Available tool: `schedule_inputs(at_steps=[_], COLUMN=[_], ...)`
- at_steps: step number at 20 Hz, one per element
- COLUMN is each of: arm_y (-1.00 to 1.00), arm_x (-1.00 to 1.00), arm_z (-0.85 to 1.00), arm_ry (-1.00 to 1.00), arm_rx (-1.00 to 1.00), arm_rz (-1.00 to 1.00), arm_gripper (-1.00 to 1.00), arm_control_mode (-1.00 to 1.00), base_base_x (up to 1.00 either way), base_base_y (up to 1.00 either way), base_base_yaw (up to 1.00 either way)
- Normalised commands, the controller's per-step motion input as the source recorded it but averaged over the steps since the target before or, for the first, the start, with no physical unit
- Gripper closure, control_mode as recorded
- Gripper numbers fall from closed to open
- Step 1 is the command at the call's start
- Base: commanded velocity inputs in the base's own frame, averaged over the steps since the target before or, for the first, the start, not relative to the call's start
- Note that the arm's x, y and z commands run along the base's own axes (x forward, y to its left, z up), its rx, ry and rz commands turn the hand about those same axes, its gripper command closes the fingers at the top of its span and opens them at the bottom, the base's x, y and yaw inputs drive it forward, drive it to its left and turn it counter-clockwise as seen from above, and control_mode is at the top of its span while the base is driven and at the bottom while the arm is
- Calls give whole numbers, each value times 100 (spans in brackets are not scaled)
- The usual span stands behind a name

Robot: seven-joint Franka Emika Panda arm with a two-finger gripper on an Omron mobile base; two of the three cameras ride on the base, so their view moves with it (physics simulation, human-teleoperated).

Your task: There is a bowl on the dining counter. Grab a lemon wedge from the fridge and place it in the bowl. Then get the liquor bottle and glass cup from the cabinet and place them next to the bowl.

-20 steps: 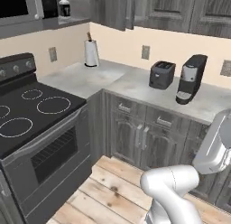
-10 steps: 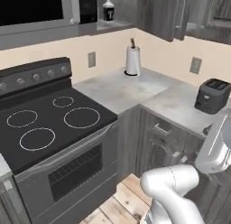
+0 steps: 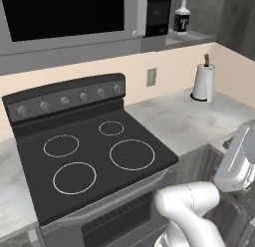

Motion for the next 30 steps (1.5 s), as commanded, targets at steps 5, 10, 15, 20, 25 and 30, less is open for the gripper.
schedule_inputs(at_steps=[5, 10, 15, 20, 25, 30], arm_y=[0, 0, 0, 0, 0, 0], arm_x=[0, 0, 0, 0, 0, 0], arm_z=[0, 0, 0, 0, 0, 0], arm_ry=[0, 0, 0, 0, 0, 0], arm_rx=[0, 0, 0, 0, 0, 0], arm_rz=[0, 0, 0, 0, 0, 0], arm_gripper=[-100, -100, -100, -100, -100, -100], arm_control_mode=[100, 100, 100, 100, 100, 100], base_base_x=[100, 94, 77, 56, 22, 29], base_base_y=[-23, -36, -46, -55, -62, -53], base_base_yaw=[41, 35, 17, 1, -5, -9])
